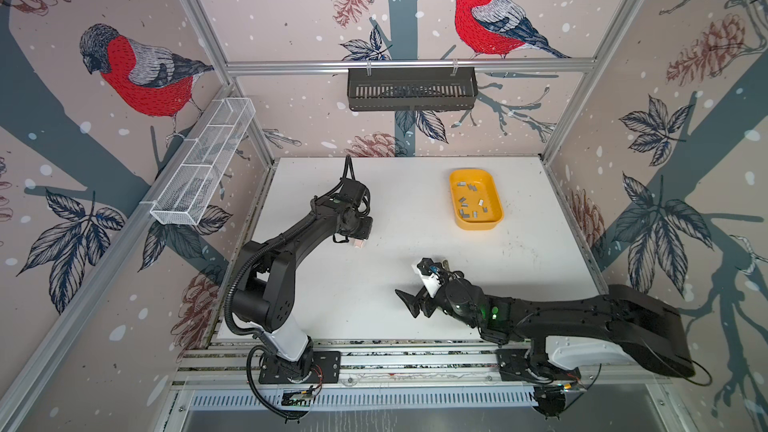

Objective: Load the staples into the stapler
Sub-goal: 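Close the left gripper on the pink stapler and lift it, then carry the pink stapler toward the right gripper while the right gripper approaches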

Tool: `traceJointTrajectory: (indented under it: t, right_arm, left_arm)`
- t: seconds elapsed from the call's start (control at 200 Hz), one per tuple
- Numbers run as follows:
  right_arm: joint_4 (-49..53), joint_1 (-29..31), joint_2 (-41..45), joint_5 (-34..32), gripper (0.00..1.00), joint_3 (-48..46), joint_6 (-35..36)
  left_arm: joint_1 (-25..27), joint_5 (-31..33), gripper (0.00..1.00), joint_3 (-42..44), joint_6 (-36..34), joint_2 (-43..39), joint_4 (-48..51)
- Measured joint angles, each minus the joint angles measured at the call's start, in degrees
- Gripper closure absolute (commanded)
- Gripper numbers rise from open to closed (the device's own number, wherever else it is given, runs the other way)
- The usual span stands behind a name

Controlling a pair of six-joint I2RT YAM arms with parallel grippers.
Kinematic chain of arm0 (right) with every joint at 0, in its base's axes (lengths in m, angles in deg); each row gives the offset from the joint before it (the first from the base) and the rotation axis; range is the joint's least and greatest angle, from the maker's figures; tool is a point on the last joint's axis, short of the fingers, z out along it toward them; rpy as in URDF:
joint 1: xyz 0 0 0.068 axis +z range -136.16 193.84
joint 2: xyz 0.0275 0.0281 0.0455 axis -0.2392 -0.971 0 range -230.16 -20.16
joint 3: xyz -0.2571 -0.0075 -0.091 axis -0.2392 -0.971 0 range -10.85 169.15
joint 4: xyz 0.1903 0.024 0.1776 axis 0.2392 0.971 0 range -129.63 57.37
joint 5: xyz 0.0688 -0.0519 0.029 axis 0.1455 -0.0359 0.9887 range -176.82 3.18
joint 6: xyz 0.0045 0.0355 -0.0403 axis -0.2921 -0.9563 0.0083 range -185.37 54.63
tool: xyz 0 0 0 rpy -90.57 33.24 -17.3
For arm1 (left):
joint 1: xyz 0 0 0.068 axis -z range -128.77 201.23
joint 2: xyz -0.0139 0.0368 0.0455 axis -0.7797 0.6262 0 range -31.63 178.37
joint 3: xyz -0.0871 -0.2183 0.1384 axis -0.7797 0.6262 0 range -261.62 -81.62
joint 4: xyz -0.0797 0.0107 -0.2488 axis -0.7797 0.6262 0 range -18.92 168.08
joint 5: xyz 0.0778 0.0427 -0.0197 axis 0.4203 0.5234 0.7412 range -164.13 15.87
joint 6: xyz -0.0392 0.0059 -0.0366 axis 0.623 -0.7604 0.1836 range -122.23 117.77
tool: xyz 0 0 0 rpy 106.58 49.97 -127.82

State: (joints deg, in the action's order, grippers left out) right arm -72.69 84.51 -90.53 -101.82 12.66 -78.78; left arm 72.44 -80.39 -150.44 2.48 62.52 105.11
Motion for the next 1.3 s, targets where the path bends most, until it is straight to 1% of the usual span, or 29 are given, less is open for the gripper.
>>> traceJointTrajectory:
  t: [0.13,0.205,0.315,0.4,0.52,0.725,0.815,0.951,1.031,1.131,1.301]
  right_arm:
    - [5.6,-1.6,5.3,-2.0,0.06,3.1,-0.8]
    - [9.7,-4.3,7.8,-3.0,0.07,5.9,-3.0]
    - [15.6,-9.5,11.1,-2.9,0.07,9.1,-6.4]
    - [20.1,-11.0,12.6,-2.5,0.07,11.4,-7.6]
    - [26.3,-13.6,14.7,-1.8,0.07,14.8,-9.4]
    - [32.1,-20.7,20.3,6.2,0.08,15.4,-11.7]
    - [34.3,-24.3,22.1,8.8,0.08,15.5,-12.3]
    - [37.1,-29.7,23.1,13.6,0.08,15.9,-13.6]
    - [38.1,-32.3,22.9,16.4,0.07,16.4,-14.1]
    - [39.0,-35.2,21.6,18.3,0.08,17.3,-15.0]
    - [39.0,-37.4,19.8,22.5,0.08,17.8,-15.2]
  left_arm:
    - [0.8,-5.4,0.81,-3.6,-2.2,-1.6,-0.5]
    - [2.0,-8.1,0.81,-6.3,-3.8,-1.8,-0.4]
    - [4.9,-11.2,0.81,-10.7,-5.8,-1.7,-0.4]
    - [7.5,-13.7,0.81,-13.6,-6.8,-1.6,-0.4]
    - [11.0,-17.2,0.81,-15.3,-8.4,-1.5,-1.1]
    - [14.8,-22.8,0.81,-14.8,-9.2,-1.6,-5.3]
    - [15.5,-25.5,0.81,-11.7,-8.9,-3.1,-8.4]
    - [15.8,-28.2,0.81,-7.3,-5.8,-6.3,-12.2]
    - [16.8,-28.6,0.82,-6.3,-4.7,-7.4,-13.7]
    - [18.5,-28.2,0.82,-5.9,-4.5,-8.2,-14.6]
    - [20.2,-26.8,0.82,-5.6,-4.5,-8.7,-14.9]
